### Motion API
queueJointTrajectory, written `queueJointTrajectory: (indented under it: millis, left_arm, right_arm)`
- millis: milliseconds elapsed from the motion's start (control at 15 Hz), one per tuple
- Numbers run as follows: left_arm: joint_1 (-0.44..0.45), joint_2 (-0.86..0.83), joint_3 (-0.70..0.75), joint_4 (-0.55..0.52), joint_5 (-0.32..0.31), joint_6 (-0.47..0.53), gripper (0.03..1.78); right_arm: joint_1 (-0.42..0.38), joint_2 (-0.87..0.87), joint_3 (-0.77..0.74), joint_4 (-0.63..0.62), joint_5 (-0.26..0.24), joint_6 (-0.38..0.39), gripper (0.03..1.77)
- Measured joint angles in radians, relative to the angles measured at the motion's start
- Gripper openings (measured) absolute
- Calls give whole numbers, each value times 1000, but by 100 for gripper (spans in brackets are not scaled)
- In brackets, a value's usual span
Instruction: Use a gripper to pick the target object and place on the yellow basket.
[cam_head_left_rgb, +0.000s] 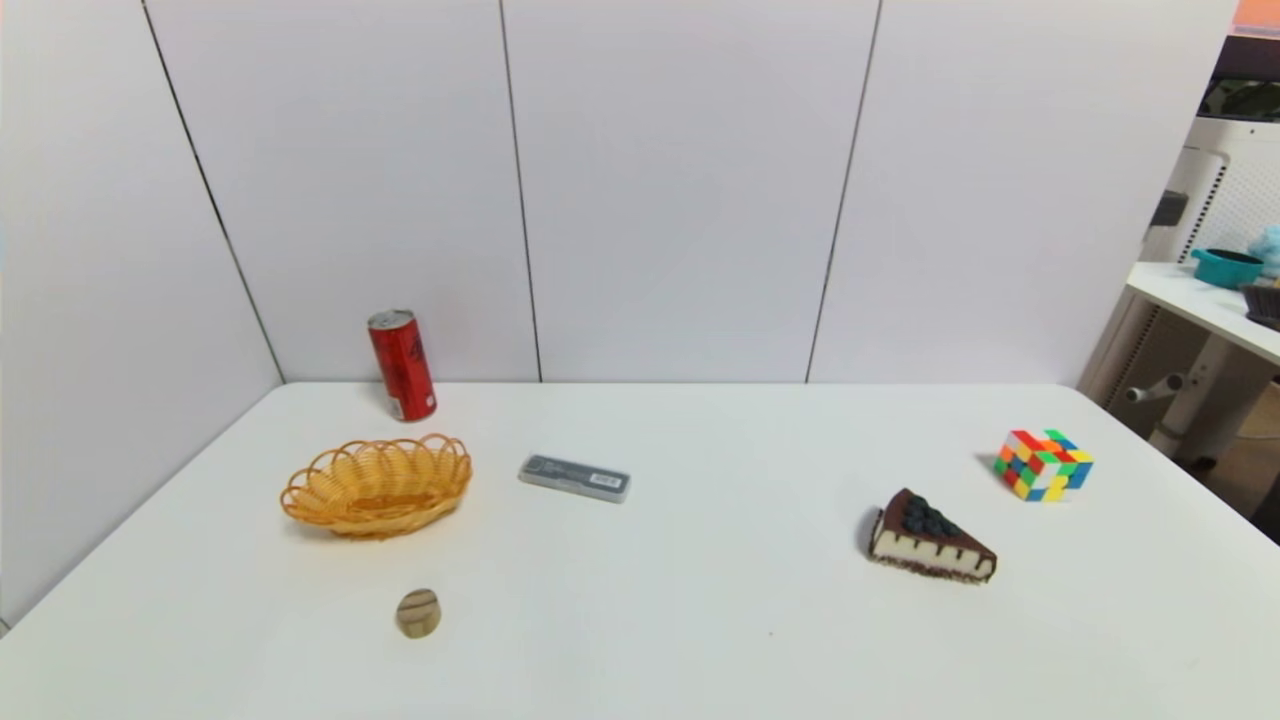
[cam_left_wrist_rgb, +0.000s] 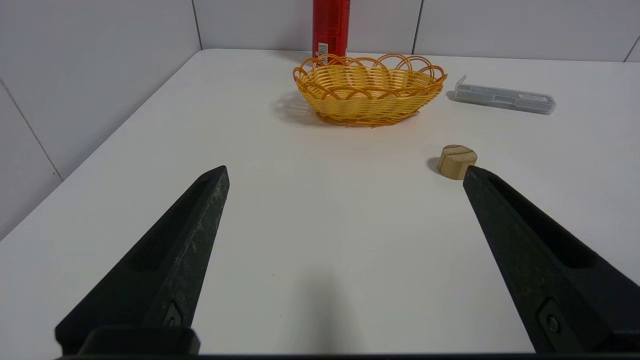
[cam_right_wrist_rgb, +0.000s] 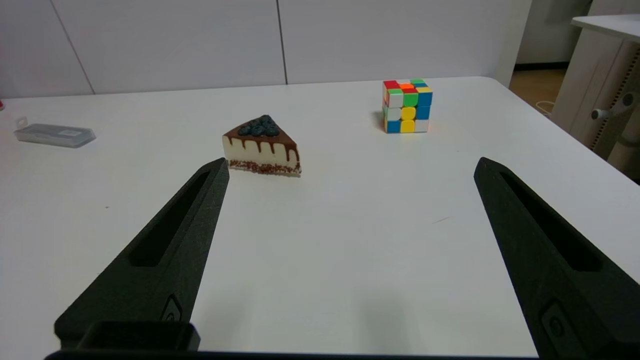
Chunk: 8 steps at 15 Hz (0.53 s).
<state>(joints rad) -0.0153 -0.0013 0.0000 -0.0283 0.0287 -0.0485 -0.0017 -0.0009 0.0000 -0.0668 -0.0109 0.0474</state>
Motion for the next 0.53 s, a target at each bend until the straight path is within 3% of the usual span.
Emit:
queueJointTrajectory:
  millis: [533]
  left_arm:
    - [0,23,0,1,1,-5,169]
  right_arm:
    - [0,0,0,0,0,0,169]
